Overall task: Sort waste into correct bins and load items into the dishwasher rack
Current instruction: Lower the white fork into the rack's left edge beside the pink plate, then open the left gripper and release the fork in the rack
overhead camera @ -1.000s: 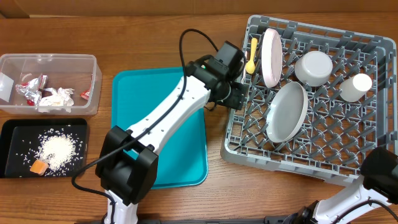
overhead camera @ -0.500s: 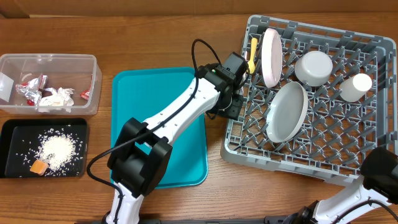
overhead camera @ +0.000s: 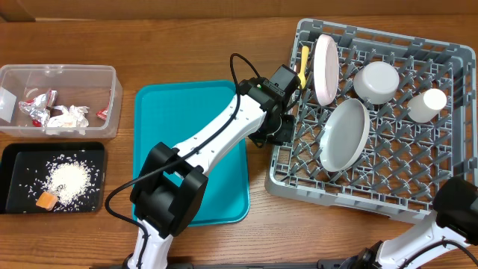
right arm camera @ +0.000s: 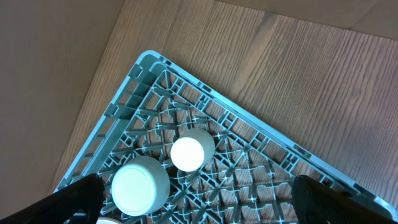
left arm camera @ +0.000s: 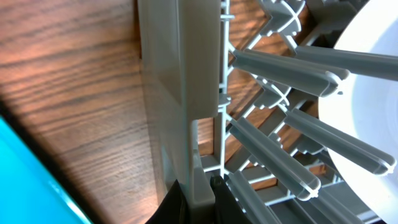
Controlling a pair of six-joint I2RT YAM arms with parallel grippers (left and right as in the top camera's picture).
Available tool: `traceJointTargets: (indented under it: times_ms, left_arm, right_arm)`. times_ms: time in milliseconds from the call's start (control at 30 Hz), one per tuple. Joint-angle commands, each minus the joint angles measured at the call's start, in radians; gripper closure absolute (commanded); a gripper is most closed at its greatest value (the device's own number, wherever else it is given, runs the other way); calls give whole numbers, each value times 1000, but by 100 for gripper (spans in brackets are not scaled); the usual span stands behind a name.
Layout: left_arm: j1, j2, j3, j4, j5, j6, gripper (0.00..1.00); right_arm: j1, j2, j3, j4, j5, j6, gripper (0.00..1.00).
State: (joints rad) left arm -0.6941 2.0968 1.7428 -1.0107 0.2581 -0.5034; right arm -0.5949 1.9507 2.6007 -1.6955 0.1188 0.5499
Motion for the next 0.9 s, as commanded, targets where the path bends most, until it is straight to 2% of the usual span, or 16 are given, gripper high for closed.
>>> traceJointTargets:
  times_ms: [0, 200, 267, 300, 500, 600, 867]
  left_arm:
    - [-24, 9, 0, -16, 165, -29, 96]
    - [-61, 9, 0, -29, 188, -47, 94]
    - [-69, 9, 0, -29, 187, -47, 75]
    - [-71, 9, 0, -30, 188, -47, 72]
    - [-81, 9, 0, -40, 235, -47, 71]
    - [-87, 9, 0, -53, 241, -48, 81]
    - [-92, 9, 0, -63, 255, -48, 78]
  right_arm:
    - [-1, -7, 2, 3, 8, 5, 0]
    - [-1, -7, 2, 3, 8, 5, 0]
    - [-1, -7, 2, 3, 8, 5, 0]
    - [-1, -7, 2, 3, 8, 5, 0]
    - [-1, -7, 2, 3, 8, 5, 0]
    - [-1, -7, 2, 3, 8, 5, 0]
    - [-1, -7, 2, 3, 8, 5, 0]
